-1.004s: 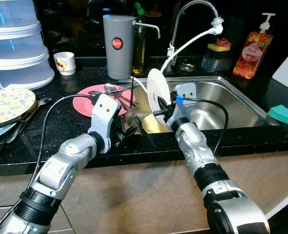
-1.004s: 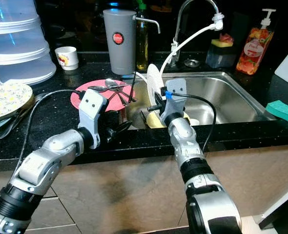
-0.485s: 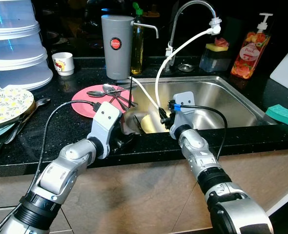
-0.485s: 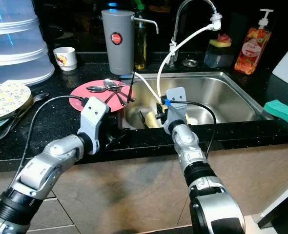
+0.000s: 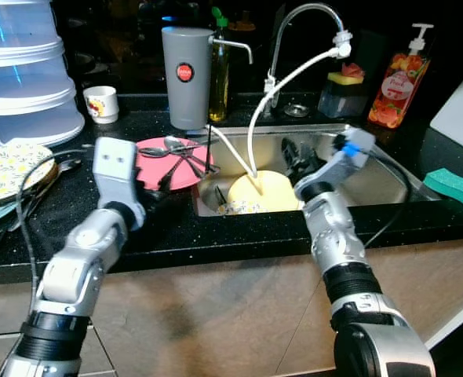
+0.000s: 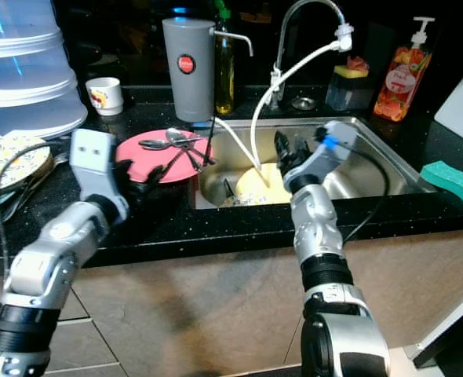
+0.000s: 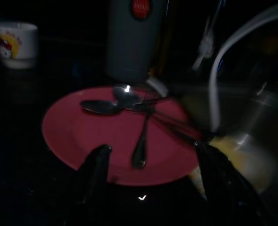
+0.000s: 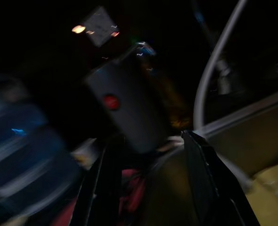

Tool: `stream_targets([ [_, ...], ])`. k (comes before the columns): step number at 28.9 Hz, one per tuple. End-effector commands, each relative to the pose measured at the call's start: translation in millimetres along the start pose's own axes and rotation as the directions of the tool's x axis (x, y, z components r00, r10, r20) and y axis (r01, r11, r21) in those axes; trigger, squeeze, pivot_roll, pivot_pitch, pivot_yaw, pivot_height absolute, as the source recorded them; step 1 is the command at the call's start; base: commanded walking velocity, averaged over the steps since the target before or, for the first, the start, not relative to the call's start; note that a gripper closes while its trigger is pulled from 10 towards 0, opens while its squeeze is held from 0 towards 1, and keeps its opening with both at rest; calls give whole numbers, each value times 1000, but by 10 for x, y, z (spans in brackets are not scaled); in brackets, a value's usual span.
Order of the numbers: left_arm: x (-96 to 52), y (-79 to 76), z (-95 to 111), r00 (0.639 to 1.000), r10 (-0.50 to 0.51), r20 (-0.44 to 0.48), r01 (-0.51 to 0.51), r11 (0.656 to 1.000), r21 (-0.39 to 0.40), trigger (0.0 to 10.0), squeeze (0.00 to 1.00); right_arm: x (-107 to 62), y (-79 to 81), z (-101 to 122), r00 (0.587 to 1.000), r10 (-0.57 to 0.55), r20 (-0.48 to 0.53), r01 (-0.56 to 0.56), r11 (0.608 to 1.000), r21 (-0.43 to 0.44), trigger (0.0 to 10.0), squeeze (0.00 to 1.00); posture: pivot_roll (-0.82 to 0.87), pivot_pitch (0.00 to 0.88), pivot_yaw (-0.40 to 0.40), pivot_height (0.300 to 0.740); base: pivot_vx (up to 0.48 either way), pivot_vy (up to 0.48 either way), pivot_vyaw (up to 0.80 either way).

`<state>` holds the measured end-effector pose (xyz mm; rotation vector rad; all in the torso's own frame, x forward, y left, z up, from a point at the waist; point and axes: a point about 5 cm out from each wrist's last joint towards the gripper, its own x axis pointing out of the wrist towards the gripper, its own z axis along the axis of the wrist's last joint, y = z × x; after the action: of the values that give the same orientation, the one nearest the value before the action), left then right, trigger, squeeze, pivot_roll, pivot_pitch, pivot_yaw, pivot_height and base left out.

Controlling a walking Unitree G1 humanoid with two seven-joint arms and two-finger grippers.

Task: Kitchen organization

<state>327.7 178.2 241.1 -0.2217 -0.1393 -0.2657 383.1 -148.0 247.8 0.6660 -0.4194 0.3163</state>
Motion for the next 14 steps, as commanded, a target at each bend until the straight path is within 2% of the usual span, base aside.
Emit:
stream_targets([
  [1, -94, -116, -17, 993, -121, 7, 121, 988, -100, 10000, 0, -43, 68, 19, 998, 67, -12, -66, 994, 87, 10000, 0, 77, 21, -17, 740, 0, 0, 0],
  [2, -202, -241, -12, 968, -249, 24, 250, 960, -128, 10000, 0, -113, 123, 23, 988, 150, -37, -142, 977, 158, 10000, 0, 71, 22, -19, 740, 0, 0, 0],
  [3, -243, -289, -14, 955, -296, 25, 296, 947, -127, 10000, 0, -143, 145, 17, 981, 186, -52, -174, 967, 187, 10000, 0, 71, 22, -19, 740, 0, 0, 0],
  [4, -243, -289, -14, 955, -296, 25, 296, 947, -127, 10000, 0, -143, 145, 17, 981, 186, -52, -174, 967, 187, 10000, 0, 71, 22, -19, 740, 0, 0, 0],
  [5, -292, -352, -20, 936, -352, 22, 352, 928, -121, 10000, 0, -188, 165, 10, 970, 234, -69, -215, 953, 212, 10000, 0, 70, 21, -21, 740, 0, 0, 0],
  [6, -408, -467, -60, 885, -465, 6, 462, 879, -117, 10000, 0, -326, 204, -45, 925, 354, -140, -315, 918, 243, 10000, 0, 71, 23, -24, 740, 0, 0, 0],
  [7, -408, -467, -60, 885, -465, 6, 462, 879, -117, 10000, 0, -326, 204, -45, 925, 354, -140, -315, 918, 243, 10000, 0, 71, 23, -24, 740, 0, 0, 0],
  [8, -515, -561, -104, 831, -555, -16, 551, 827, -111, 10000, 0, -465, 242, -94, 867, 458, -199, -397, 874, 281, 10000, 0, 71, 23, -24, 740, 0, 0, 0],
  [9, -515, -561, -104, 831, -555, -16, 551, 827, -111, 10000, 0, -465, 242, -94, 867, 458, -199, -397, 874, 281, 10000, 0, 71, 23, -24, 740, 0, 0, 0],
  [10, -620, -634, -163, 778, -626, -52, 620, 778, -102, 10000, 0, -619, 278, -140, 796, 545, -265, -455, 826, 333, 10000, 0, 71, 23, -24, 740, 0, 0, 0],
  [11, -620, -634, -163, 778, -626, -52, 620, 778, -102, 10000, 0, -619, 278, -140, 796, 545, -265, -455, 826, 333, 10000, 0, 71, 23, -24, 740, 0, 0, 0],
  [12, -711, -657, -297, 734, -659, -162, 663, 748, -37, 10000, 0, -772, 288, -194, 722, 606, -334, -496, 790, 362, 10000, 0, 68, 23, -29, 740, 0, 0, 0],
  [13, -711, -657, -297, 734, -659, -162, 663, 748, -37, 10000, 0, -772, 288, -194, 722, 606, -334, -496, 790, 362, 10000, 0, 68, 23, -29, 740, 0, 0, 0],
  [14, -834, -631, -478, 675, -671, -307, 710, 704, 22, 10000, 0, -931, 256, -244, 654, 645, -395, -509, 762, 400, 10000, 0, 68, 23, -29, 740, 0, 0, 0],
])
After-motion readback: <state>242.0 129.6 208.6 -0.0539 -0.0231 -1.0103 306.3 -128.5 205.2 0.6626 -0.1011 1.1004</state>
